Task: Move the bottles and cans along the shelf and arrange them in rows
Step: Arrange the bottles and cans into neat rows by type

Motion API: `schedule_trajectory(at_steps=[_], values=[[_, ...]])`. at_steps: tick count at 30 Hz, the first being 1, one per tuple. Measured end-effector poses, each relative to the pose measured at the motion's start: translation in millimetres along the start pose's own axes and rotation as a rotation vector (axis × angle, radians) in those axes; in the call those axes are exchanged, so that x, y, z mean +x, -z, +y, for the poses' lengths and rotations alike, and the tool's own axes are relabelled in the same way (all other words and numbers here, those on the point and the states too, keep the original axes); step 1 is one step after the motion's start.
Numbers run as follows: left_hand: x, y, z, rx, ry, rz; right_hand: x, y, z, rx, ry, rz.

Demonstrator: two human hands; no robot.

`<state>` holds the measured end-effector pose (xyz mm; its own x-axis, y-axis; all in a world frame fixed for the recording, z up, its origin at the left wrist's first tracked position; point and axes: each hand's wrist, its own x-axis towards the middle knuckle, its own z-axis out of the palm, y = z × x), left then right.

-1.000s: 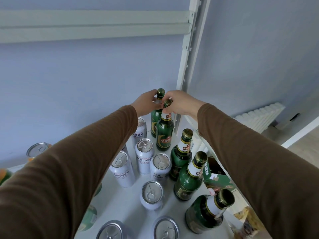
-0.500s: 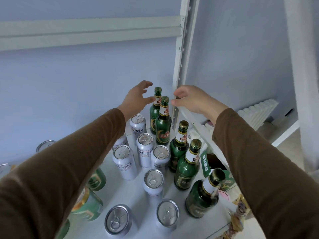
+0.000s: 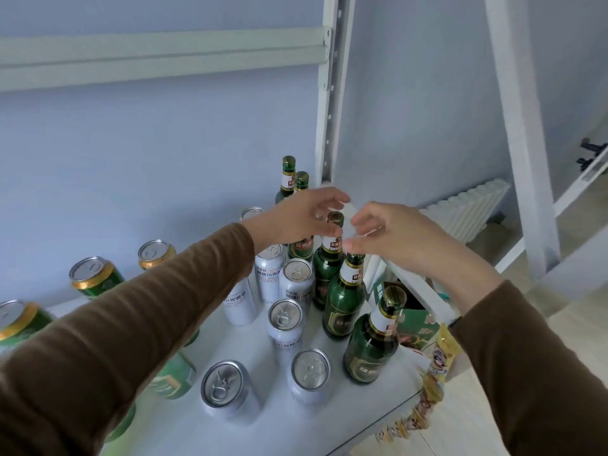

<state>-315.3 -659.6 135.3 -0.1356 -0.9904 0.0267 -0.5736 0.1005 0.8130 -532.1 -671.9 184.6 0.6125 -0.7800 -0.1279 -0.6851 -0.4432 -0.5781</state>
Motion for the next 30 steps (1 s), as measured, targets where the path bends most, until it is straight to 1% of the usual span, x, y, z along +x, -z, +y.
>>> schedule_trajectory(at_steps=[2, 5, 8, 11, 17, 23, 30], values=[[5.0, -7.2, 0.1, 0.158, -0.025, -0.019, -0.5, -8.5, 4.0, -0.034, 0.011, -0.065], [8.6, -11.7, 2.0, 0.325, -0.048, -0.016, 4.4, -20.1, 11.7, -0.107, 0.053, -0.073], [11.9, -10.4, 2.1, 0.345, -0.045, 0.012, 10.8, -26.6, 15.9, -0.171, 0.082, -0.065], [17.0, -4.3, -0.7, 0.376, -0.054, 0.026, 17.2, -28.7, 16.9, -0.176, 0.099, -0.021], [28.5, 9.6, -10.1, 0.378, 0.0, 0.043, 31.5, -25.8, 13.9, -0.22, 0.128, 0.003], [35.5, 19.5, -14.4, 0.396, 0.02, 0.08, 48.5, -26.0, 11.3, -0.201, 0.139, 0.012], [38.1, 23.0, -18.2, 0.398, 0.024, 0.082, 59.8, -26.7, 4.3, -0.211, 0.164, 0.025]])
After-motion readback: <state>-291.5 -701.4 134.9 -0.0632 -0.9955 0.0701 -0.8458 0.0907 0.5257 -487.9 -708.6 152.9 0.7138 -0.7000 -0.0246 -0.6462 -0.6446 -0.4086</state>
